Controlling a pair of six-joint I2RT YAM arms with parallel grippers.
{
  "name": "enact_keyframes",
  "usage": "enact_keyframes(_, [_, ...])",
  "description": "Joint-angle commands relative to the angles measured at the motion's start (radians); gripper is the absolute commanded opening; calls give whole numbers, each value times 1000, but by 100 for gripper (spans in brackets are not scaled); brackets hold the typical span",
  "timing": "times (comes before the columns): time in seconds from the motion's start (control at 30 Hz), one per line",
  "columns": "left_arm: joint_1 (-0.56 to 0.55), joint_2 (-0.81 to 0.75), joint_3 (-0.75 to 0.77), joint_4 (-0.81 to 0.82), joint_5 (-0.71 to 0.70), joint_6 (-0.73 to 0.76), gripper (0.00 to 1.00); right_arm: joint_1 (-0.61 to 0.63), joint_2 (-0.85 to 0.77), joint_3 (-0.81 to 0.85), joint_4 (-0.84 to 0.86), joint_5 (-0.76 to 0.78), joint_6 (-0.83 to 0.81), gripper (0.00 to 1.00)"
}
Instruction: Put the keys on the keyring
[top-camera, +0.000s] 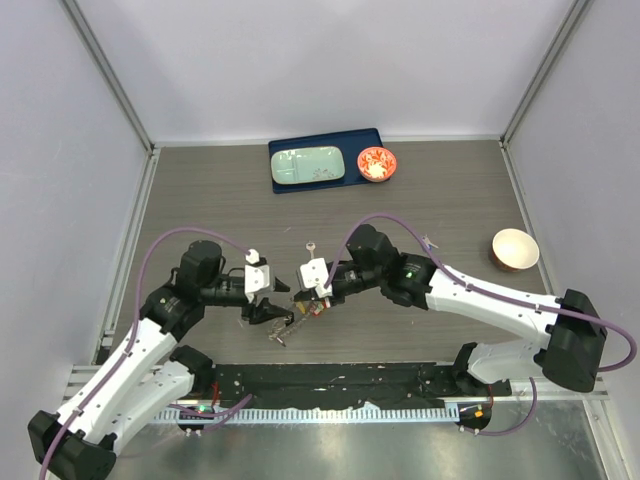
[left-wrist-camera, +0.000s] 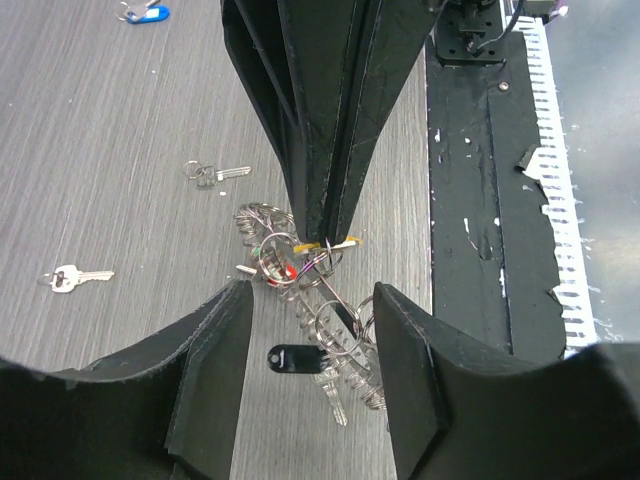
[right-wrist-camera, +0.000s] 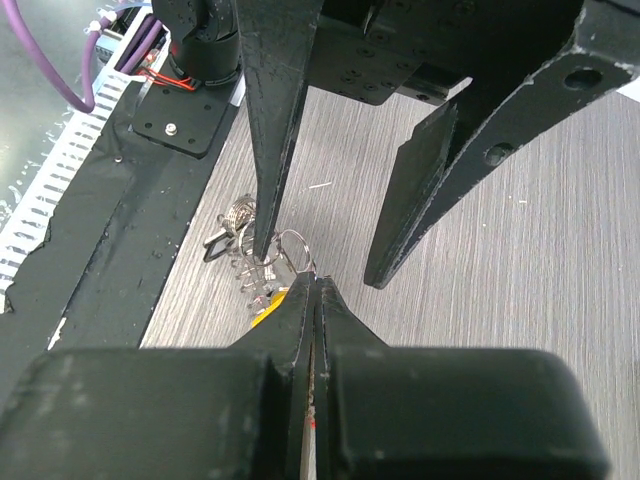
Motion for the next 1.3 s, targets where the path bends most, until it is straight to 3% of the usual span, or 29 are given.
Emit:
enact_keyframes(0.0, [2, -27, -14, 52, -8, 2, 55, 3, -54, 47, 52, -24, -3, 1])
enact_keyframes(0.53, [3, 22, -6, 106, 90, -35, 49, 3, -54, 50, 53, -63, -3, 1])
enact_keyframes(0.77, [3, 24, -9, 104, 104, -45, 27, 3, -57, 50, 53, -57, 0, 1])
enact_keyframes(0.87, [3, 19, -15, 98, 89, -47, 24, 3, -60, 48, 55, -47, 0, 1])
enact_keyframes(1.27, [3, -14, -31, 104, 64, -65, 26, 2, -94, 31, 67, -16, 12, 1])
